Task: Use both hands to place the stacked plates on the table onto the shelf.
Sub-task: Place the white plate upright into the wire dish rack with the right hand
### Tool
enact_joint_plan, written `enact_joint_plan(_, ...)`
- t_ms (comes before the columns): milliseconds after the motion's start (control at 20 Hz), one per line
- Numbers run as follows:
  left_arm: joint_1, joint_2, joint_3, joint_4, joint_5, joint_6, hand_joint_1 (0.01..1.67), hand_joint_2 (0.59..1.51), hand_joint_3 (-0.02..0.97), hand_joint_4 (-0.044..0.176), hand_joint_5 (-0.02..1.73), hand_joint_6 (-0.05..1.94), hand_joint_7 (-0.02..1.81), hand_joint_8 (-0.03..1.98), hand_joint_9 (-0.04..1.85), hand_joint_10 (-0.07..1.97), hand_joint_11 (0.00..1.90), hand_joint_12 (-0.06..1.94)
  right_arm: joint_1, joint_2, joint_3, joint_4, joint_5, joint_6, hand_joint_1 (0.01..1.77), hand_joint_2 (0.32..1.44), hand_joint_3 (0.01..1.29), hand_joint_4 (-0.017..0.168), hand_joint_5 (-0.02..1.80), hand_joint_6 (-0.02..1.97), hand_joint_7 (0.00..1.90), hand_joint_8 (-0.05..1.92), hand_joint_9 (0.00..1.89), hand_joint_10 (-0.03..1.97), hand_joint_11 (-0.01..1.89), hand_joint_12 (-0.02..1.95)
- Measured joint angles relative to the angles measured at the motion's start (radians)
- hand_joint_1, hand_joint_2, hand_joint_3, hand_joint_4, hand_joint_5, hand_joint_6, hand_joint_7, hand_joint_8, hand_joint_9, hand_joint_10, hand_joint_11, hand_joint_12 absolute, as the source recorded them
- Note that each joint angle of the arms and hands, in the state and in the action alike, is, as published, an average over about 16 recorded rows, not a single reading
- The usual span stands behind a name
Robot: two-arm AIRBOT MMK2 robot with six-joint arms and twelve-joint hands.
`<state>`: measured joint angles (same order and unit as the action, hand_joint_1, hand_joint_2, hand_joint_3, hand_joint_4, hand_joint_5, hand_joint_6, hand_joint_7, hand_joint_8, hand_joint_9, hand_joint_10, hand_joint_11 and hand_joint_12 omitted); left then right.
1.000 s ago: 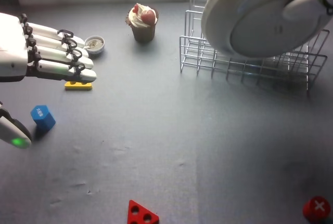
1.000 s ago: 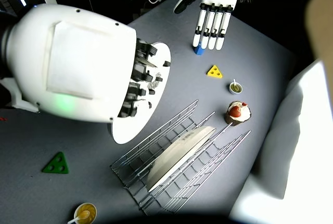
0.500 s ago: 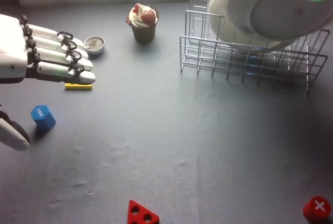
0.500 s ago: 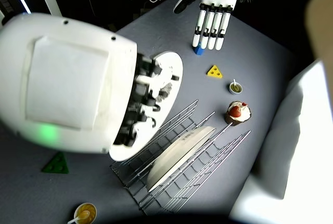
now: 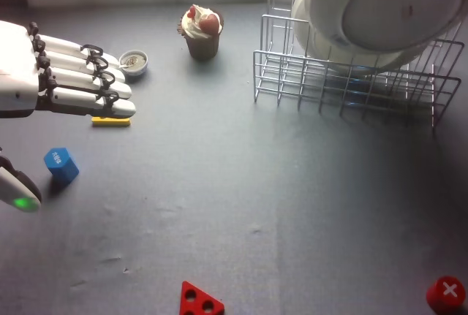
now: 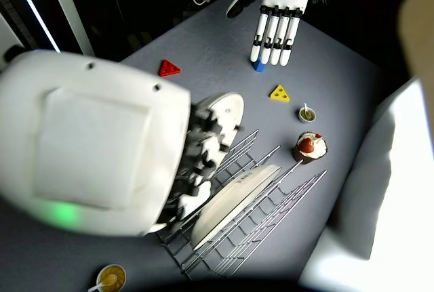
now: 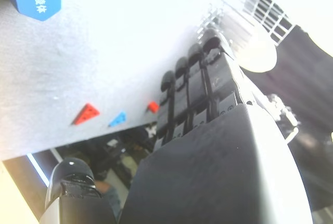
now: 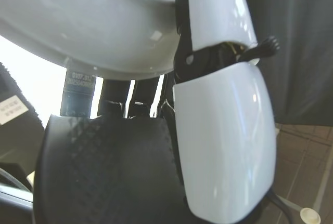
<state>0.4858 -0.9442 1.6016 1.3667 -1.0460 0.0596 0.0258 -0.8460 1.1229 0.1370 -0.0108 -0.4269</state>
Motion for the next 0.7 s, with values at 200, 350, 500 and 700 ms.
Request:
enact_joint_plan(200, 0.000, 0.000, 0.000, 0.002, 0.001, 0.000, 0.09, 0.919, 0.000, 0.001, 0.12, 0.00, 0.15, 0.00, 0.15, 0.01, 0.17, 0.01, -0.040, -0.035, 0.026, 0.016, 0.038, 0.002, 1.49, 0.91, 0.01, -0.008, 0.99, 0.82, 1.19, 0.37, 1.25, 0.40, 1.02, 1.29)
enact_joint_plan(350, 0.000, -0.001, 0.000, 0.004, 0.001, 0.000, 0.10, 0.919, -0.001, 0.001, 0.12, 0.00, 0.14, 0.00, 0.15, 0.01, 0.17, 0.01, -0.076, -0.063, 0.050, 0.031, 0.077, 0.005, 1.49, 0.91, 0.01, -0.008, 0.99, 0.82, 1.19, 0.37, 1.26, 0.39, 1.03, 1.28)
enact_joint_plan(500, -0.001, -0.001, 0.000, 0.006, 0.002, 0.000, 0.10, 0.918, -0.001, 0.001, 0.11, 0.00, 0.14, 0.00, 0.15, 0.01, 0.17, 0.01, -0.113, -0.089, 0.074, 0.047, 0.113, 0.008, 1.49, 0.91, 0.01, -0.008, 0.98, 0.82, 1.19, 0.38, 1.26, 0.39, 1.03, 1.28)
enact_joint_plan(700, -0.002, -0.002, 0.001, 0.010, 0.003, 0.000, 0.10, 0.918, -0.001, 0.001, 0.12, 0.00, 0.15, 0.00, 0.15, 0.01, 0.17, 0.01, -0.156, -0.122, 0.103, 0.068, 0.155, 0.010, 1.49, 0.91, 0.01, -0.009, 0.97, 0.82, 1.18, 0.39, 1.26, 0.42, 1.03, 1.30)
